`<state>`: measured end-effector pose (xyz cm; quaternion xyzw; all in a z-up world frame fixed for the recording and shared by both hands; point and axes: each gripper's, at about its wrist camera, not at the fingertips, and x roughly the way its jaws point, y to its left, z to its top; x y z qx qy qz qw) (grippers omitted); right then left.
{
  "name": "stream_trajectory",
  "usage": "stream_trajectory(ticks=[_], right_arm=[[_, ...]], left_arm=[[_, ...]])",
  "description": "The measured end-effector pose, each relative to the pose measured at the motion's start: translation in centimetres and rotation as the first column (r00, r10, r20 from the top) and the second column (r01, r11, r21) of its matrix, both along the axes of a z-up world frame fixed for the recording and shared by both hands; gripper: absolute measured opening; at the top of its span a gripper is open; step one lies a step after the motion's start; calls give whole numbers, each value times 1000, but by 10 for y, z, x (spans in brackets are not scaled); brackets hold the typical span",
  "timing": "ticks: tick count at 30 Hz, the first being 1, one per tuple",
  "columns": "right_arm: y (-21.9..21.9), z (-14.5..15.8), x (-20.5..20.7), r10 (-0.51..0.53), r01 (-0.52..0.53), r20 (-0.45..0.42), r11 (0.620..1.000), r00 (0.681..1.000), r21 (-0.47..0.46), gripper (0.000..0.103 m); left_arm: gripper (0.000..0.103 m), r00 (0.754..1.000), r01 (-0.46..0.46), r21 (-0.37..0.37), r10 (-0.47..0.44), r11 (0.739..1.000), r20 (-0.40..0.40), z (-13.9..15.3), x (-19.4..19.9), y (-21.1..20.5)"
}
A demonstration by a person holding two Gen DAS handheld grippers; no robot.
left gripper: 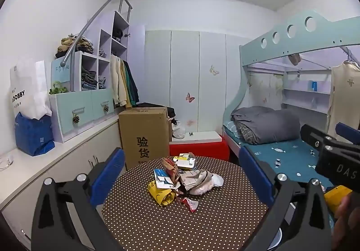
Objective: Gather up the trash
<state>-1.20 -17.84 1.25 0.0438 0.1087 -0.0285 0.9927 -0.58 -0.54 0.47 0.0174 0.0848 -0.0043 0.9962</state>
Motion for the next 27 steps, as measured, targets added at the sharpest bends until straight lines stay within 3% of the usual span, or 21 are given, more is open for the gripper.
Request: stream_trajectory(ticks=[27], right_arm=[[7,4,1,-1,1,6,1000,1000,-12,98]], left_arm=[[99,1000,3,-15,-3,1000,-3,-2,3,6]])
